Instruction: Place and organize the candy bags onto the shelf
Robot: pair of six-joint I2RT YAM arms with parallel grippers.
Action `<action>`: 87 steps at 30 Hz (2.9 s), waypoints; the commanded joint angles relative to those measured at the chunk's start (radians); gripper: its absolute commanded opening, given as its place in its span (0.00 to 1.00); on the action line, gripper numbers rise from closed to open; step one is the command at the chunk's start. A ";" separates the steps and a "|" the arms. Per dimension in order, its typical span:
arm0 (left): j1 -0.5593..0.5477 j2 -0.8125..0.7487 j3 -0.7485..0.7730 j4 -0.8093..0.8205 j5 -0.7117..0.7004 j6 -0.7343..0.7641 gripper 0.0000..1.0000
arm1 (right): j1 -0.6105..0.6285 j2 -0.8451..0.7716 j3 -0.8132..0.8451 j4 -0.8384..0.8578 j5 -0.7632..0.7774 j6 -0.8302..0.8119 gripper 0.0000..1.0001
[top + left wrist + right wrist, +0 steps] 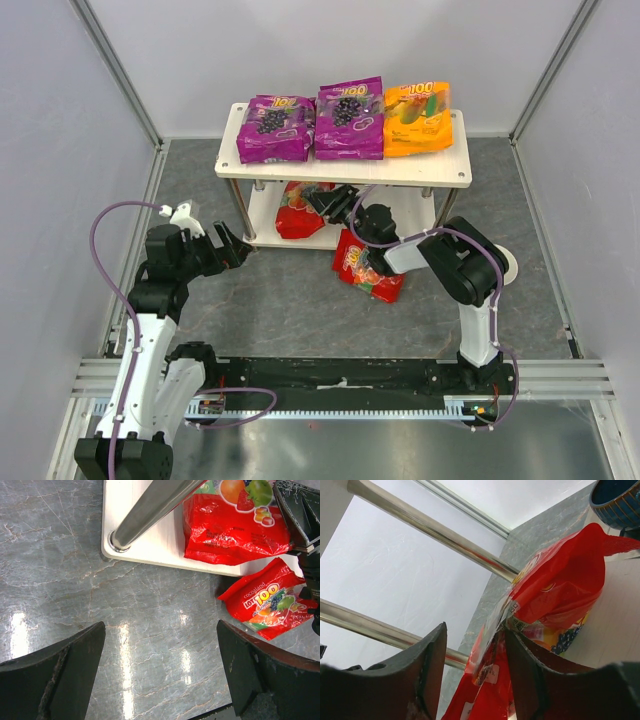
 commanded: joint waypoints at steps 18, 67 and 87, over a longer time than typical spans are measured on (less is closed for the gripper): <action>0.004 -0.015 0.013 0.030 0.016 -0.021 0.99 | -0.040 -0.145 -0.130 0.265 0.016 -0.067 0.64; 0.004 -0.012 0.007 0.038 0.033 -0.023 0.99 | -0.007 -0.984 -0.388 -1.028 -0.008 -0.716 0.73; 0.004 -0.007 0.008 0.040 0.033 -0.021 0.99 | 0.148 -0.886 -0.257 -1.352 0.119 -0.954 0.76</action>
